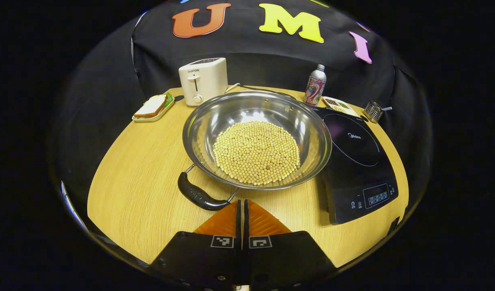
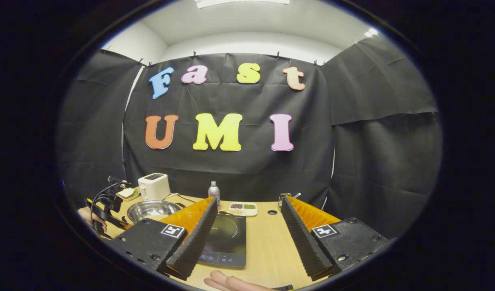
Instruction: First push the handle of the pot to place it horizontally, then grasp the pot with both hands and set it on the induction cooktop.
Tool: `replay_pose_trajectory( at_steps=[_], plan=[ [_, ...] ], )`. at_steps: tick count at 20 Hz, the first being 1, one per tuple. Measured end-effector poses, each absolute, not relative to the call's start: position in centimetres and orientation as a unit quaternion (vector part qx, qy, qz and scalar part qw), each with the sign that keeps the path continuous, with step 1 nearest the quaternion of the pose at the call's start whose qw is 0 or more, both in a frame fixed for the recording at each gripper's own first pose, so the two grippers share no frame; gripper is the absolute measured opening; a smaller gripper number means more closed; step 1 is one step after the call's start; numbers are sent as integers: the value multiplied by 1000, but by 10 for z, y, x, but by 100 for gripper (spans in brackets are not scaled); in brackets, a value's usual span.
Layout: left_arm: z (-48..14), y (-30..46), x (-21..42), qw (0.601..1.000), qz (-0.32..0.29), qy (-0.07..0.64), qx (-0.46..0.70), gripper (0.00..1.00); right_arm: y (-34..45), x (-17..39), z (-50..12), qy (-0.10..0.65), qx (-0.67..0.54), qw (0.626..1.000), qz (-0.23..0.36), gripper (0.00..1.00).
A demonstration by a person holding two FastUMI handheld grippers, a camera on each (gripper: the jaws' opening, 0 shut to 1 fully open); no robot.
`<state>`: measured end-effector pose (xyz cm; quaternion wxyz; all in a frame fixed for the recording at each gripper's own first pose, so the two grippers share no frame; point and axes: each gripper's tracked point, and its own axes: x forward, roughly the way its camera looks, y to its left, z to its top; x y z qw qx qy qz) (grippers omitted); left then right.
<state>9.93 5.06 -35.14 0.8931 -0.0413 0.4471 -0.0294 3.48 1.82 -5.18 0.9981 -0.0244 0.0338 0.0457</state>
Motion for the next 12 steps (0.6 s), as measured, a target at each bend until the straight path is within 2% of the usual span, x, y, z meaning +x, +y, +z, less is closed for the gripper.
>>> replay_pose_trajectory(
  at_steps=[1,2,4,5,7,8,11,12],
  plan=[
    [-352,51,101,892,-29,448,-47,10,20,37,-50,32,-24,998,46,98],
    [-353,53,102,892,-29,449,-48,0,21,39,-49,28,-22,998,45,98],
    [-359,59,103,889,-25,455,-55,0,23,43,-47,26,-22,998,45,98],
    [-363,61,103,886,-26,459,-59,10,26,45,-45,25,-22,998,47,99],
    [-370,71,104,880,-23,469,-67,11,31,50,-41,20,-26,998,53,99],
    [-373,75,106,877,-22,474,-74,0,31,52,-38,16,-29,998,52,98],
    [-376,89,113,874,-19,477,-86,0,29,61,-35,11,-38,998,46,98],
    [-376,93,115,874,-15,478,-87,11,32,63,-34,12,-38,998,47,98]
  ],
)
